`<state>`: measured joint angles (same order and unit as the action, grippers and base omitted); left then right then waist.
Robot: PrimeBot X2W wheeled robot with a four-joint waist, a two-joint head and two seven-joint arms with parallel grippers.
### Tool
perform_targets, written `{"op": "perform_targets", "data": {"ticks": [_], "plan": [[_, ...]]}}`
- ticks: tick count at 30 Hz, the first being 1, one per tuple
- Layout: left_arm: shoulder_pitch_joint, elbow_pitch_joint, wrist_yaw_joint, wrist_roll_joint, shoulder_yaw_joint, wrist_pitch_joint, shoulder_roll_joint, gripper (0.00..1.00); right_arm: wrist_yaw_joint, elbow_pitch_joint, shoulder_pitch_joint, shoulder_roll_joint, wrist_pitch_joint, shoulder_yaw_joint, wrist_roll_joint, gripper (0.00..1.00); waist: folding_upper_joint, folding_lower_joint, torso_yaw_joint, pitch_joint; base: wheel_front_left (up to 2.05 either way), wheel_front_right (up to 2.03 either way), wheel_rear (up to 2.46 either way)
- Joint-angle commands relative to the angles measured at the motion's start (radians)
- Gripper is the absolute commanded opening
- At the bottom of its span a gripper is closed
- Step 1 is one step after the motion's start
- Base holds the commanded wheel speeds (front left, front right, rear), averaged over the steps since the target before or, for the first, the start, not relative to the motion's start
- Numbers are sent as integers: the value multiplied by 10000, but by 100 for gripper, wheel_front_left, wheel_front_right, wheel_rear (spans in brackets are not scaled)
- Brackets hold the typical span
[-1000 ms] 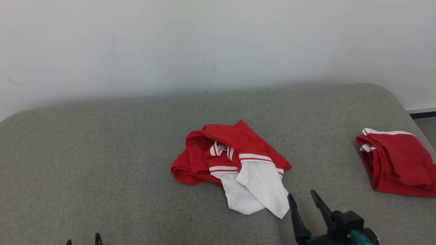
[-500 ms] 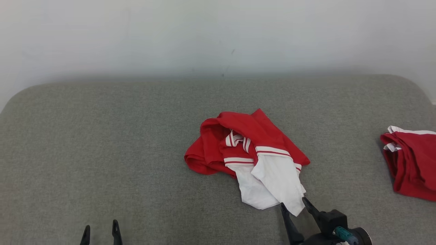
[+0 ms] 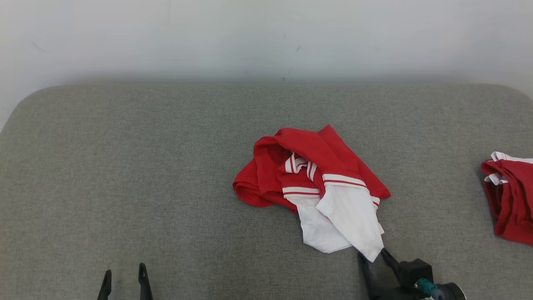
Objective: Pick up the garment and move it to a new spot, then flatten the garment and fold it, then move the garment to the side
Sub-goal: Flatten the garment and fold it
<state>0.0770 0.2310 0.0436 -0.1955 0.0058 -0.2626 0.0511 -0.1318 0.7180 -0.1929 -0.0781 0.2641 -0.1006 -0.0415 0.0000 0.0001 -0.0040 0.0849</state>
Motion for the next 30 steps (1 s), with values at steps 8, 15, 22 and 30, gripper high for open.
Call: {"op": "perform_targets", "data": {"ticks": [8,15,22,30], "plan": [[-14,-204,-24,9,-91,-31,-12,100,26,-916,147,28,-2,195,26,0,0,-1,-17,-115,0,0,0],[-86,-211,-174,103,-365,-31,-12,100,26,-3034,-440,192,1,345,-1348,0,0,-1,-58,-113,0,0,0],[-791,57,-400,172,-1109,-31,-11,100,26,-2621,-3433,-651,-2,-799,-1534,0,0,-1,488,171,0,0,0],[-1491,238,-345,-214,-2575,-31,-3,100,26,-400,-7314,-1948,-2,-1068,-848,0,0,-1,2242,887,0,0,0]]}}
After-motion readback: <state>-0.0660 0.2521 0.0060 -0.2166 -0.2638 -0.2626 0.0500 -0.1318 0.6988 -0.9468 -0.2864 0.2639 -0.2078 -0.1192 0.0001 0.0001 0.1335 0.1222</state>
